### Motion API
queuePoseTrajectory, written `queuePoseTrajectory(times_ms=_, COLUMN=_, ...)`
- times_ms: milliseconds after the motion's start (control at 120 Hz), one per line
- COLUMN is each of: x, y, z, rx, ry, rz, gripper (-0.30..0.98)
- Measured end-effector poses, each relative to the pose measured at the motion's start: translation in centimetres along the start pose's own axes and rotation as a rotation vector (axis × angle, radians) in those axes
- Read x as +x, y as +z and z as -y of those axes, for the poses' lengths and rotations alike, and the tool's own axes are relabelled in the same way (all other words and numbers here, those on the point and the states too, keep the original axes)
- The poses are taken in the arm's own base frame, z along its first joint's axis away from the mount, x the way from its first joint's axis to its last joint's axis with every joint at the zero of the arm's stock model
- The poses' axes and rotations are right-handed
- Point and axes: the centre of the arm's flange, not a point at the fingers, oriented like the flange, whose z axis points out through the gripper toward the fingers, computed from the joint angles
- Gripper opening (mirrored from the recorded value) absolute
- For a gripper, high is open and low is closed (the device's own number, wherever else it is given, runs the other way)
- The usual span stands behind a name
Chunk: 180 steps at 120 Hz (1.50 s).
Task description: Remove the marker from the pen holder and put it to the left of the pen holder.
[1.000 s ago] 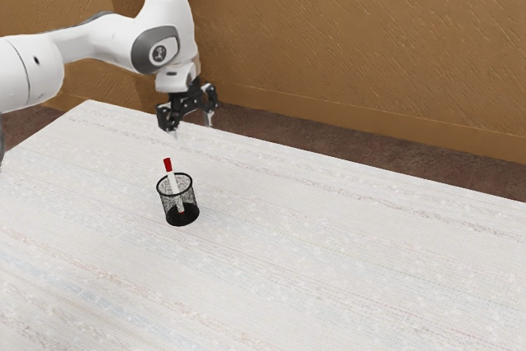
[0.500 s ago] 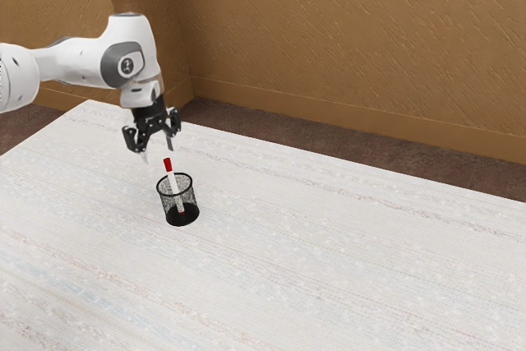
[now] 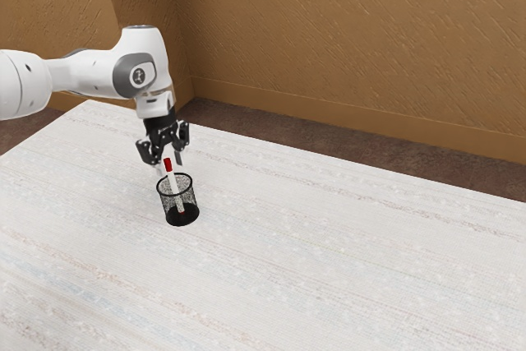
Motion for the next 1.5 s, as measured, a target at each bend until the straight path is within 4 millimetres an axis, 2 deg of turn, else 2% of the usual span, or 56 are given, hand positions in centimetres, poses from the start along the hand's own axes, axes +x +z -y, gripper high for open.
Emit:
queuePoseTrajectory(times_ms=375, x=-1.0, y=0.0, z=-0.3, rx=0.001, ry=-0.067, rz=-0.008, gripper=0.15)
queuePoseTrajectory(times_ms=642, x=-0.5, y=0.0, z=-0.4, rx=-0.001, ry=-0.083, rz=-0.012, gripper=0.09)
queuePoseTrajectory(times_ms=1008, x=-0.4, y=-0.4, z=-0.4, rx=0.011, ry=-0.097, rz=-0.012, gripper=-0.05)
queuePoseTrajectory(times_ms=1075, x=-0.3, y=-1.2, z=-0.8, rx=0.019, ry=-0.102, rz=-0.007, gripper=-0.06)
queuePoseTrajectory(times_ms=1175, x=0.1, y=-3.5, z=-1.7, rx=0.043, ry=-0.107, rz=0.011, gripper=-0.07)
queuePoseTrajectory(times_ms=1275, x=1.2, y=-7.4, z=-2.8, rx=0.082, ry=-0.111, rz=0.029, gripper=-0.07)
queuePoseTrajectory(times_ms=1358, x=1.3, y=-10.4, z=-4.2, rx=0.104, ry=-0.128, rz=0.032, gripper=-0.07)
queuePoseTrajectory(times_ms=1425, x=0.3, y=-11.5, z=-4.9, rx=0.113, ry=-0.149, rz=0.015, gripper=-0.07)
queuePoseTrajectory(times_ms=1500, x=-2.7, y=-10.7, z=-4.6, rx=0.115, ry=-0.18, rz=-0.035, gripper=-0.07)
